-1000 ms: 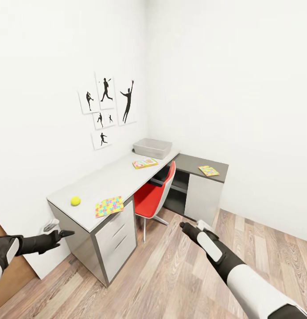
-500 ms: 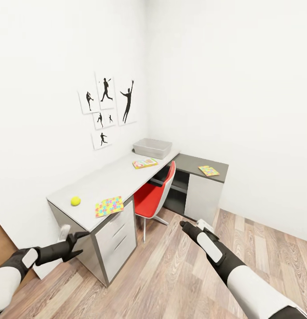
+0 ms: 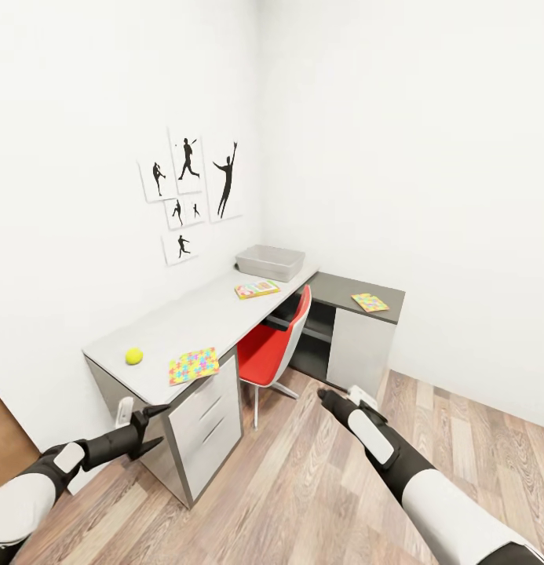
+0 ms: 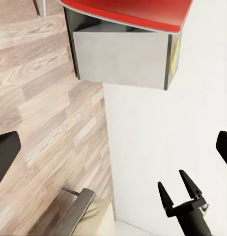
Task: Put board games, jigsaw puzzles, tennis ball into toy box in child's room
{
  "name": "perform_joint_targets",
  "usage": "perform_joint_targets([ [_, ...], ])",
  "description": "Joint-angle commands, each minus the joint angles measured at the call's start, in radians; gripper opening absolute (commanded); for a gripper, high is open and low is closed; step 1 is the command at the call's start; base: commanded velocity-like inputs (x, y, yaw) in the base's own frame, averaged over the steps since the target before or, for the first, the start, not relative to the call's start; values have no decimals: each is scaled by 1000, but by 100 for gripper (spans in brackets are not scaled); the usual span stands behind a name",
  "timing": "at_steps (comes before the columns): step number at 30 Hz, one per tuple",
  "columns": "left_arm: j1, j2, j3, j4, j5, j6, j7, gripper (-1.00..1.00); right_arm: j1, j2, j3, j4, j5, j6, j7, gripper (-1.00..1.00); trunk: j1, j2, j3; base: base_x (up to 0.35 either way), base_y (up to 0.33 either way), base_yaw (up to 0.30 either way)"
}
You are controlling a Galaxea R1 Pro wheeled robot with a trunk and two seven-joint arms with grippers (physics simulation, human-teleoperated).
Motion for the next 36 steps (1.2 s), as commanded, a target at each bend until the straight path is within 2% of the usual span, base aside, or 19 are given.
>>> perform_joint_targets([
  [1, -1, -2, 10, -1, -11, 5, -5, 100, -1, -2, 6, -7, -5, 2, -8, 100, 0, -2, -2, 0, 0, 0],
  [13, -1, -23, 19, -2, -9, 6, -6, 100, -1, -2, 7, -25, -5, 2, -9, 100, 0, -2, -2, 0, -1, 0],
  [29, -1, -26, 21, -7, -9, 4, -15, 100, -1, -1, 8, -25, -5, 2, -7, 100, 0, -2, -2, 0, -112, 0],
  [36, -1, -25, 36, -10, -10, -8, -15, 100, -1, -1, 10, -26, -5, 2, -7, 100, 0, -2, -2, 77, -55, 0],
])
